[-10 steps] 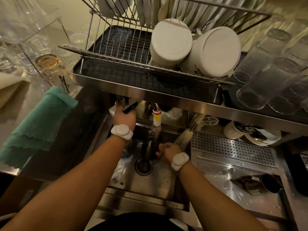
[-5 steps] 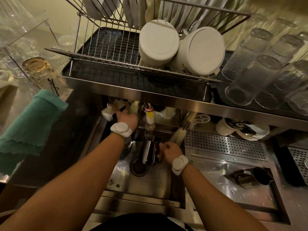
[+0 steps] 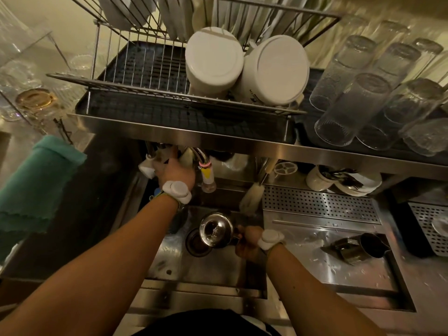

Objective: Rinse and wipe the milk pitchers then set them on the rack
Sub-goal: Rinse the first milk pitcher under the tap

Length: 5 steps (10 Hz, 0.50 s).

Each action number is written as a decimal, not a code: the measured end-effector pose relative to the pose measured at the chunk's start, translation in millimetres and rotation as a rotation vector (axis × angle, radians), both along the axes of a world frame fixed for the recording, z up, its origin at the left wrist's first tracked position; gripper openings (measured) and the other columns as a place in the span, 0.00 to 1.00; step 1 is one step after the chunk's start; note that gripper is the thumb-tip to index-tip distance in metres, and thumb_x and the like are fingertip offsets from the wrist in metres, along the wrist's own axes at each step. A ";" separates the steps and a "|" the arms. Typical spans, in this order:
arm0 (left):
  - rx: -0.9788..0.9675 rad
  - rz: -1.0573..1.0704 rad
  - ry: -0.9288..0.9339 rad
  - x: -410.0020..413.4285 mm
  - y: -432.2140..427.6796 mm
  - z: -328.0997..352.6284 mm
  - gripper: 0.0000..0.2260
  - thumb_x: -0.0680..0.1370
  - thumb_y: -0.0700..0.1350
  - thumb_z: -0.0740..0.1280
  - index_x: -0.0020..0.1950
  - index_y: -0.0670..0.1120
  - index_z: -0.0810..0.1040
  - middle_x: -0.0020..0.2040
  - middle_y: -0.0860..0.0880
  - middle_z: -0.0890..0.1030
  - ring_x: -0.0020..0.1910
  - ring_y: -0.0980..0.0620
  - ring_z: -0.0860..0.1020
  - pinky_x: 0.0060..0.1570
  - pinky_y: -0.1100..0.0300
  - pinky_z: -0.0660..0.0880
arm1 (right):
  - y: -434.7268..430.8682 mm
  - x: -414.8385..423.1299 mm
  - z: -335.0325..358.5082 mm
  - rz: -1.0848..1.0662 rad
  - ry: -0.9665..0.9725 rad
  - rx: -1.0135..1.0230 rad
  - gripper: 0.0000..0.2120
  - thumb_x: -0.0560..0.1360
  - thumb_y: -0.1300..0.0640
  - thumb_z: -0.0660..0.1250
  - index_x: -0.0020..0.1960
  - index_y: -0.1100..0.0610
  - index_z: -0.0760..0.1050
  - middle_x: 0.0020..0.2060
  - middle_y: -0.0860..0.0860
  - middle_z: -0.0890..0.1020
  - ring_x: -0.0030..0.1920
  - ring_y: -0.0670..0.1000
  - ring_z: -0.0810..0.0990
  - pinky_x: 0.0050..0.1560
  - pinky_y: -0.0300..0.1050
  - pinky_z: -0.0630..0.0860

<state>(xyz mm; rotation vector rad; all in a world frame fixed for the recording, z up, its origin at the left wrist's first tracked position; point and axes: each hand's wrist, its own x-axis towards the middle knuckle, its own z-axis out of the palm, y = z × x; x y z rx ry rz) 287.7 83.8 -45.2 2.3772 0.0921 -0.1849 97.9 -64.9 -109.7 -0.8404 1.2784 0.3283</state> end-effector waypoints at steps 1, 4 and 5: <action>0.302 0.004 -0.030 5.3 -2.1 -6.6 0.23 0.76 0.55 0.63 0.72 0.57 0.70 0.79 0.36 0.53 0.77 0.35 0.46 0.74 0.44 0.50 | -1.2 2.4 4.8 0.069 -0.020 -0.031 0.16 0.84 0.60 0.57 0.38 0.57 0.71 0.28 0.53 0.71 0.23 0.47 0.70 0.28 0.40 0.66; 0.670 -0.263 0.031 24.0 8.6 -3.8 0.22 0.81 0.54 0.48 0.62 0.47 0.76 0.63 0.39 0.78 0.66 0.33 0.69 0.68 0.33 0.57 | -12.8 4.2 12.2 0.256 -0.051 -0.231 0.17 0.84 0.57 0.57 0.39 0.61 0.73 0.30 0.56 0.75 0.32 0.54 0.73 0.44 0.52 0.74; 0.616 -0.257 0.017 21.9 13.3 -1.4 0.17 0.80 0.52 0.51 0.54 0.46 0.78 0.60 0.39 0.79 0.61 0.36 0.74 0.60 0.44 0.67 | -18.1 1.7 15.3 0.297 -0.075 -0.299 0.17 0.84 0.55 0.57 0.47 0.65 0.77 0.34 0.59 0.82 0.37 0.58 0.79 0.48 0.57 0.80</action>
